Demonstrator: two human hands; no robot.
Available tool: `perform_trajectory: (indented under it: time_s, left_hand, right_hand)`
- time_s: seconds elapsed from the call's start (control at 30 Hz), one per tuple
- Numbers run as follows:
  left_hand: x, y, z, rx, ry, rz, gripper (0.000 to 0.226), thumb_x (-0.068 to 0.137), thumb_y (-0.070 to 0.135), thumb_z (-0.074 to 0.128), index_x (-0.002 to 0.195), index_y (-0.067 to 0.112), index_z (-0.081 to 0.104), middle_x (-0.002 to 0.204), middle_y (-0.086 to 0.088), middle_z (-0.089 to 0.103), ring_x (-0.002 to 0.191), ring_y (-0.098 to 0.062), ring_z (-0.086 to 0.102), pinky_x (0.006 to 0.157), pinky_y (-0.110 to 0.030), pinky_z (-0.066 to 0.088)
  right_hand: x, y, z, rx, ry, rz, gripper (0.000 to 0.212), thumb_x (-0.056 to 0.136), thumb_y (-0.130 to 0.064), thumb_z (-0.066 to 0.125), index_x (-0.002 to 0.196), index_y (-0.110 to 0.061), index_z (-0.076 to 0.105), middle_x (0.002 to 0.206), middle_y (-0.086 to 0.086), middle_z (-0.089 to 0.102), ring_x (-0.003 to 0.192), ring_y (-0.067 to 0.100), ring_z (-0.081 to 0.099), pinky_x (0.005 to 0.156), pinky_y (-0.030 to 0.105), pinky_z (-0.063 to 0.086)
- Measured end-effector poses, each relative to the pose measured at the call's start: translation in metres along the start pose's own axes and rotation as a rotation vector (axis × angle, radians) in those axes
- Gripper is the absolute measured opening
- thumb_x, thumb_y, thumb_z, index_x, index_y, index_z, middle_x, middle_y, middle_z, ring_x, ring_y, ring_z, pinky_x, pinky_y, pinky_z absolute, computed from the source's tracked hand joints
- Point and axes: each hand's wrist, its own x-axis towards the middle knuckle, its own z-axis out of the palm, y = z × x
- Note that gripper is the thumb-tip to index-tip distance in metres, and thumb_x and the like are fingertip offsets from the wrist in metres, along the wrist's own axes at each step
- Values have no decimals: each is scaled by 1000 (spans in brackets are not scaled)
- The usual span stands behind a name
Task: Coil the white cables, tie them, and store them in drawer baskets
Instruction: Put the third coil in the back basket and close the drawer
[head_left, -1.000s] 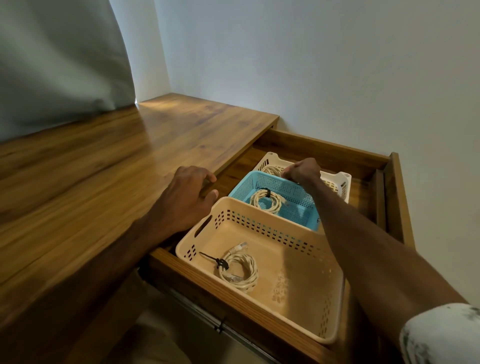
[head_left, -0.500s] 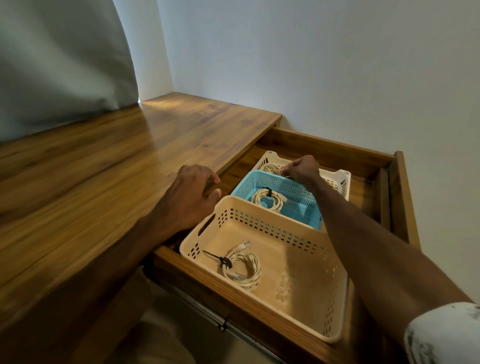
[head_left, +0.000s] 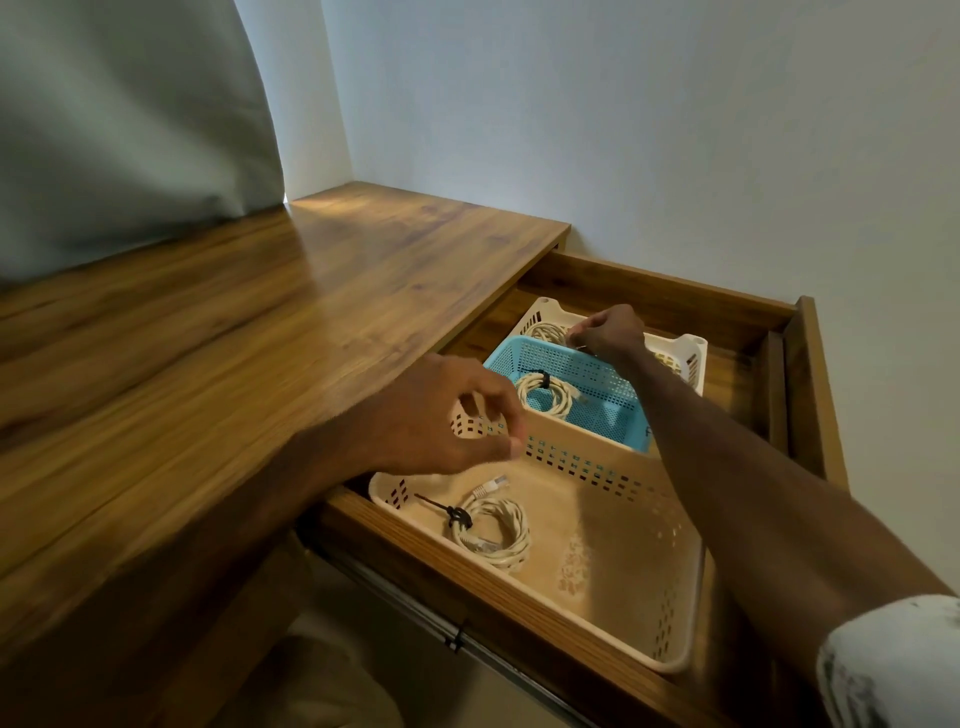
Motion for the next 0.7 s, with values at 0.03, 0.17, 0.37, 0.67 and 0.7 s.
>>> perform_trajectory:
  time_s: [0.03,0.17,0.37,0.67,0.7]
  left_hand:
    - [0,9,2,-17,-92,7,16,86,40,79,97,31,74,105,19,71,104,-6,64,85,-25,56]
    - [-4,35,10,-57,-375,17,22,85,37,82,103,27,75,108,20,70,104,-3,61,88,-23,53]
    - [-10,49,12,-74,-459,13,25,85,32,83,106,23,75,110,16,70,107,-3,58,89,-21,50]
    - [-7,36,14,-44,-349,-16,17,89,37,77,103,28,75,105,19,71,101,-1,62,80,-13,52]
    - [-7,35,14,-43,-347,-14,16,90,37,77,103,28,75,105,19,72,101,-1,62,79,-12,51]
  right_hand:
    - [-1,-1,0,-1,2,-3,7,85,-15,81,85,-8,78,95,11,77,91,23,72,77,40,63]
    - [-4,-2,-1,0,12,-4,8,83,-14,83,86,-8,79,93,10,77,89,22,72,77,41,64]
    - [-8,-7,-2,4,34,-21,9,81,-13,84,88,-7,80,92,9,78,89,20,73,77,41,64]
    - [-11,-9,1,-8,61,-39,10,82,-13,84,87,-7,80,95,10,77,90,21,72,76,41,64]
    - [-11,-9,1,-11,64,-41,10,81,-14,85,87,-8,80,95,10,77,90,21,72,76,41,64]
